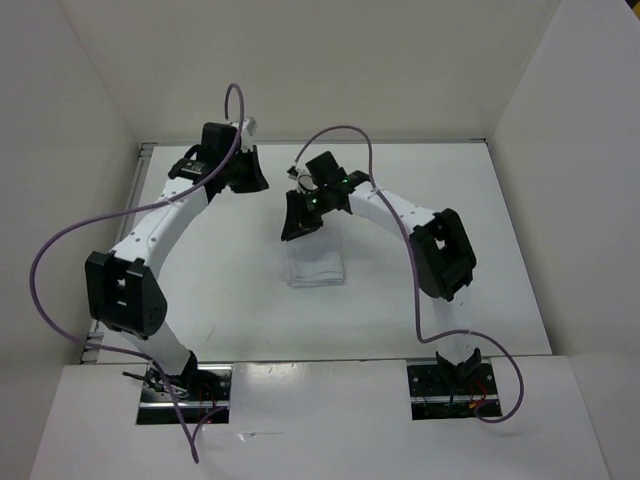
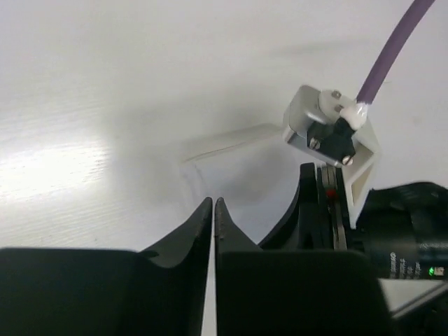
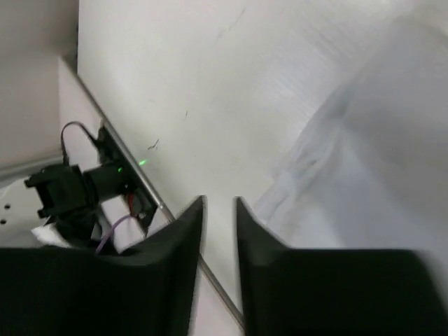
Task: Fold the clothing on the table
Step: Fold the skirt
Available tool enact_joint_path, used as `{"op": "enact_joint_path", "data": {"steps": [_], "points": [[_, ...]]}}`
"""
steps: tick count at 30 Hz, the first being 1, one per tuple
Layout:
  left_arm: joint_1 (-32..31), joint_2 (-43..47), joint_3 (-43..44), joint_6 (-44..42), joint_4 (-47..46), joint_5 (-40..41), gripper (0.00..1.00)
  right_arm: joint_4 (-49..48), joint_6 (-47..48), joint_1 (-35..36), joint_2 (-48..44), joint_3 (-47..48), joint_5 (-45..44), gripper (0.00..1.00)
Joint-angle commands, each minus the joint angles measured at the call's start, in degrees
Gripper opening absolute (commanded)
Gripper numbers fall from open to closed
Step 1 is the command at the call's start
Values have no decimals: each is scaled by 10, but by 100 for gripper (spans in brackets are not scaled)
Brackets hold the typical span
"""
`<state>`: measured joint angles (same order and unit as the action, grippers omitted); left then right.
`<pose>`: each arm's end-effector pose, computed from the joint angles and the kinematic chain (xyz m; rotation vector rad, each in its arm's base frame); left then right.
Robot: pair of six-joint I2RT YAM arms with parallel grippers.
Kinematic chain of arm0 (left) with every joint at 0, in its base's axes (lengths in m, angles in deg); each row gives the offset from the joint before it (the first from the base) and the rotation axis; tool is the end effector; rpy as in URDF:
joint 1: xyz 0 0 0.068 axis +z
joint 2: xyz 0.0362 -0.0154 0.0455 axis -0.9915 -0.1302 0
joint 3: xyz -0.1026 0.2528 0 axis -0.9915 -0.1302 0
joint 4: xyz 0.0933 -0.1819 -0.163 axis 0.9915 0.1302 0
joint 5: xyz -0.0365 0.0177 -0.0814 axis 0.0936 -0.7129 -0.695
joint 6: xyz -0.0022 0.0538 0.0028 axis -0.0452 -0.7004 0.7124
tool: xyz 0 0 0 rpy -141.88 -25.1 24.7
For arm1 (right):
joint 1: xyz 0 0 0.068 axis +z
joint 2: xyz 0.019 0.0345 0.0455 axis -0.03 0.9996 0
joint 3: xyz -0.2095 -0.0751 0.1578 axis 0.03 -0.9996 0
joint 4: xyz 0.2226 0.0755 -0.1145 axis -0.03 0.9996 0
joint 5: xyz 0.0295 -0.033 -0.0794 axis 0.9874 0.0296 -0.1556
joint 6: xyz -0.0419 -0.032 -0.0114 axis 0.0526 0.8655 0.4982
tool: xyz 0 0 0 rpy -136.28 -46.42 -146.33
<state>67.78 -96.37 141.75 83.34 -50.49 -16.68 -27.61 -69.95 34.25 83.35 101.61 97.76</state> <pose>0.3723 -0.1036 0.3310 -0.0690 2.2787 -0.5209 0.3617 0.2896 0.2221 -0.5863 2.5934 1.2284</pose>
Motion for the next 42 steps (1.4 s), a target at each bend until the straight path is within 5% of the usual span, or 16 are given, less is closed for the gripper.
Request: {"op": "enact_joint_path", "data": {"steps": [1, 4, 10, 21, 32, 34, 37, 42], "points": [[-13, 35, 1, -6, 5, -79, 4, 39, 16, -9, -115, 18, -137, 20], [-30, 50, -68, 14, -38, -131, 0, 71, 16, -9, -161, -10, -276, 3], [-42, 20, -177, 15, -94, -208, 0, 95, 0, -20, -202, -92, -399, 0], [-78, -107, -221, 15, -104, -150, 0, 101, -41, -74, -279, -187, -411, 0], [-91, -109, -201, 2, -42, -65, 5, 130, -46, -153, -407, -218, -434, 2], [-91, -53, -196, 2, -42, -85, 12, 130, -46, -166, -428, -218, -441, 8], [-91, 47, -172, 2, -50, -110, 35, 115, -46, -188, -479, -238, -449, 24], [-85, 140, -150, 2, -29, -100, 52, 115, -28, -234, -532, -265, -423, 29]]}}
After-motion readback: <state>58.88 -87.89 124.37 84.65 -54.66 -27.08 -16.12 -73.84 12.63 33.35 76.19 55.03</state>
